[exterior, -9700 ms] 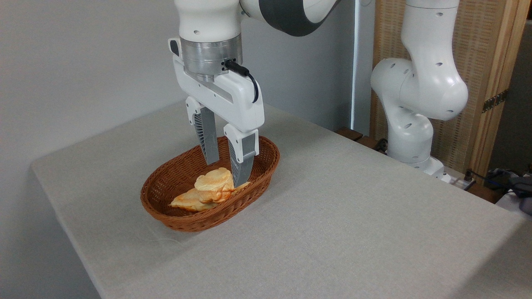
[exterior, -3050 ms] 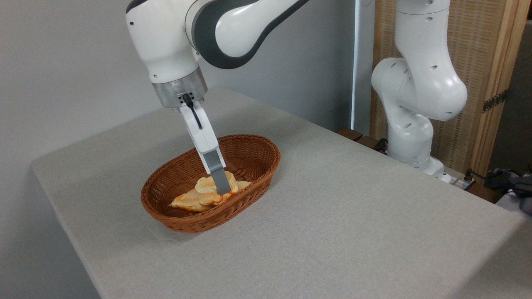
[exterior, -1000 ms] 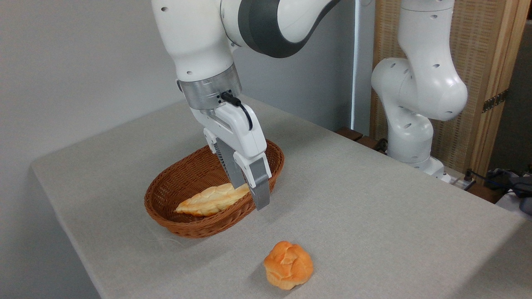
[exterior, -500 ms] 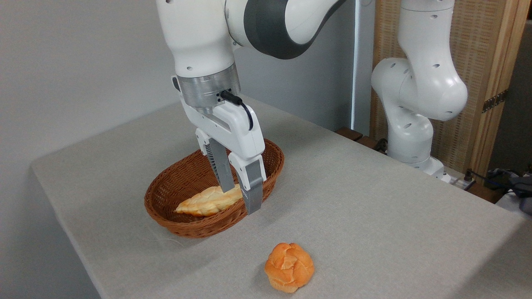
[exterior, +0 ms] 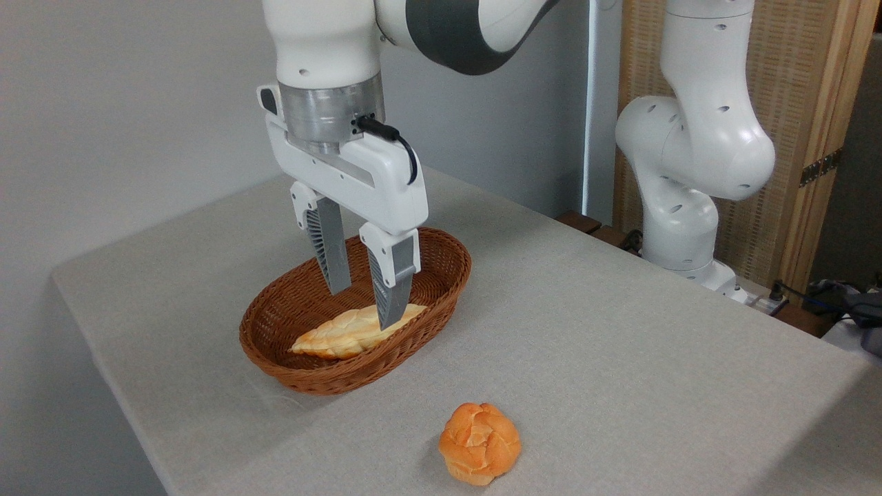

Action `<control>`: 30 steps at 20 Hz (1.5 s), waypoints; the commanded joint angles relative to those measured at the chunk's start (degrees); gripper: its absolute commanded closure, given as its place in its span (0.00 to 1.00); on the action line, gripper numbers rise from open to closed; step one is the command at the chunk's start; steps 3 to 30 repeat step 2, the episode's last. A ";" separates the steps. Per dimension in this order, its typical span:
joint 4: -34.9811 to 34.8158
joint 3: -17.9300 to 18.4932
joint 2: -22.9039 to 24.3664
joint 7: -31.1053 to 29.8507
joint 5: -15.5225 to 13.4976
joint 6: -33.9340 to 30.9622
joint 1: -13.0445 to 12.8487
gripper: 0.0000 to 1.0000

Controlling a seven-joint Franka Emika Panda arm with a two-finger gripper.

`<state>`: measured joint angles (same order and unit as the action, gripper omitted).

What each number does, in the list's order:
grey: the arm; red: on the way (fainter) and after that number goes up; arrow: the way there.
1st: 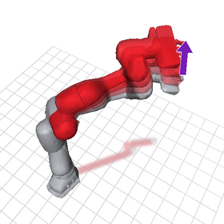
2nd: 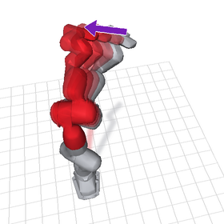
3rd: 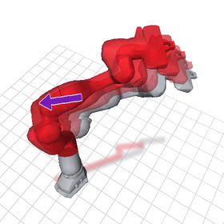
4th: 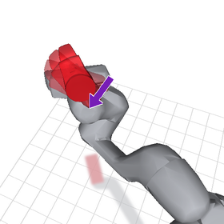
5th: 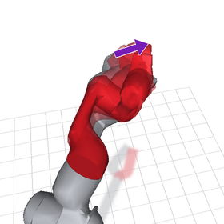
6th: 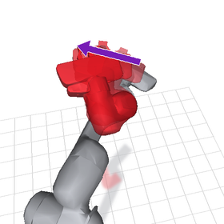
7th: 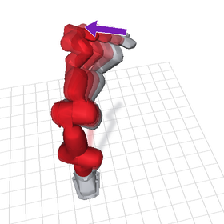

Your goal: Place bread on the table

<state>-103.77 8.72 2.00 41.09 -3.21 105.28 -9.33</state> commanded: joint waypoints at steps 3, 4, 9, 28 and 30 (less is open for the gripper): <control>0.93 0.50 0.38 -0.92 -1.09 -0.25 -0.51 0.00; 0.93 0.50 0.38 -0.92 -1.09 -0.25 -0.51 0.00; 0.93 0.50 0.38 -0.92 -1.09 -0.25 -0.51 0.00; 0.93 0.50 0.38 -0.92 -1.09 -0.25 -0.51 0.00; 0.93 0.50 0.38 -0.92 -1.09 -0.25 -0.51 0.00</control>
